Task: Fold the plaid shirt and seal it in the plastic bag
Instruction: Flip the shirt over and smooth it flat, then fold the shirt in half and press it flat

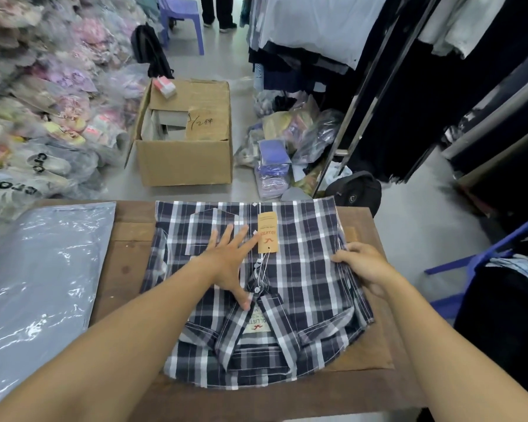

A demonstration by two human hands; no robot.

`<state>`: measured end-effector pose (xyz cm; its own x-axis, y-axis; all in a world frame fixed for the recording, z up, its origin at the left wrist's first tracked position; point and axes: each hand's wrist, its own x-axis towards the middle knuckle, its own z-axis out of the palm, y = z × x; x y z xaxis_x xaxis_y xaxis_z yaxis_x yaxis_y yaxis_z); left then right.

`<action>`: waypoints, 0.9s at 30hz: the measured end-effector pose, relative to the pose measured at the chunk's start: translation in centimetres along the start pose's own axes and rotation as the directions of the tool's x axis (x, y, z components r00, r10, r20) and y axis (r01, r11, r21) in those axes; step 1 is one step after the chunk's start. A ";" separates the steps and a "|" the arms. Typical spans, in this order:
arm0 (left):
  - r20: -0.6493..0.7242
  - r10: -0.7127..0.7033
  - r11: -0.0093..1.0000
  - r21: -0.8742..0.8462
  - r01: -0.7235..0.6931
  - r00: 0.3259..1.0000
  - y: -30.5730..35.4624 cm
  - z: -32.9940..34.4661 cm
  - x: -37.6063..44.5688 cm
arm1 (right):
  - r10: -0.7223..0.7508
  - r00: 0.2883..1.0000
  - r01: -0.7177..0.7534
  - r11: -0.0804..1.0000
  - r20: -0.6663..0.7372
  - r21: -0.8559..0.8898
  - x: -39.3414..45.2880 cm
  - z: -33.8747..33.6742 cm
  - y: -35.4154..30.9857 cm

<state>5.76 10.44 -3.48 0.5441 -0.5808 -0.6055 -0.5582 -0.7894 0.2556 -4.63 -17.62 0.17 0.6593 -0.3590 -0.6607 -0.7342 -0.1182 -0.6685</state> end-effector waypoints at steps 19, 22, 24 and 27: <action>-0.568 -0.361 0.853 -0.522 0.015 0.740 -11.0 0.8 -6.2 | -0.304 0.868 0.400 0.897 0.393 -0.188 -8.6 20.0 -13.1; -0.372 -0.549 0.448 -0.887 -0.112 0.748 -13.2 0.8 -8.1 | -0.282 0.878 0.390 0.890 0.387 -0.238 -7.2 24.7 -12.4; -0.200 -0.550 0.215 -0.972 -0.093 0.811 -13.5 0.7 -9.4 | -0.261 0.884 0.387 0.874 0.388 -0.295 -6.3 27.3 -11.7; -0.090 -0.501 0.105 -0.994 -0.043 0.860 -13.8 0.9 -10.0 | -0.226 0.882 0.389 0.844 0.413 -0.369 -5.3 29.9 -10.5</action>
<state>7.41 27.33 -1.60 0.8047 -0.1220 -0.5811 0.5404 -0.2551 0.8018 4.39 13.22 0.45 0.8145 0.0923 -0.5728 -0.4232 -0.5809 -0.6953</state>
